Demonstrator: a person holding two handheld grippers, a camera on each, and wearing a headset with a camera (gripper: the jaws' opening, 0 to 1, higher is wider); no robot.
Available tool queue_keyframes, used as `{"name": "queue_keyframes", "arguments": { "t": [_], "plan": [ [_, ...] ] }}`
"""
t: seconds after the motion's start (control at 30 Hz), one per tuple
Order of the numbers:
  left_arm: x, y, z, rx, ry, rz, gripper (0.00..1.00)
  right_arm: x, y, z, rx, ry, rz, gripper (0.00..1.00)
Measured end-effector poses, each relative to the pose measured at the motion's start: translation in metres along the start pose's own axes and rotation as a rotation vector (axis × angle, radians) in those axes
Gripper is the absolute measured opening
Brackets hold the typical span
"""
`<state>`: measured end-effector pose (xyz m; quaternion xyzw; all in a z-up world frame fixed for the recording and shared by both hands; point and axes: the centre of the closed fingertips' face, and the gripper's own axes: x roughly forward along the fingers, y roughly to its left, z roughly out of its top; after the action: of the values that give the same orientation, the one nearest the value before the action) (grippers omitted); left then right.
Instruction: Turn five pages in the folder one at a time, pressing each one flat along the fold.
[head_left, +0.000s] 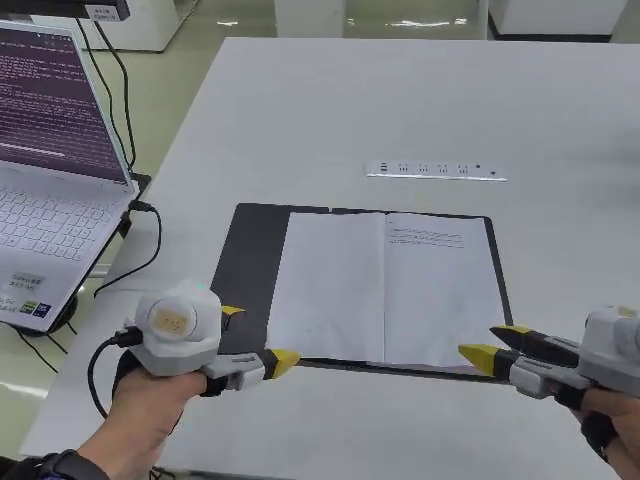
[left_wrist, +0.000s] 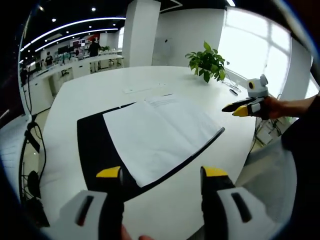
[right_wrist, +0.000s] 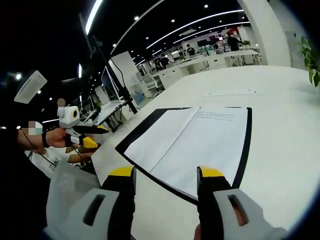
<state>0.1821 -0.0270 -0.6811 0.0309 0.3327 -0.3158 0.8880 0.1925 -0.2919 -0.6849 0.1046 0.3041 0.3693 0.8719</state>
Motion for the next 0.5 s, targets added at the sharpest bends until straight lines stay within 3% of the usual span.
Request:
{"name": "queue_keyframes", "arguments": {
  "t": [0.2, 0.5],
  "plan": [
    [-0.017, -0.004, -0.003, 0.025, 0.000, 0.021, 0.66, -0.018, 0.000, -0.003, 0.008, -0.029, -0.043, 0.50],
    [-0.036, -0.004, -0.004, 0.023, -0.020, 0.045, 0.69, -0.037, 0.008, -0.011, -0.002, -0.019, -0.068, 0.54]
  ]
}}
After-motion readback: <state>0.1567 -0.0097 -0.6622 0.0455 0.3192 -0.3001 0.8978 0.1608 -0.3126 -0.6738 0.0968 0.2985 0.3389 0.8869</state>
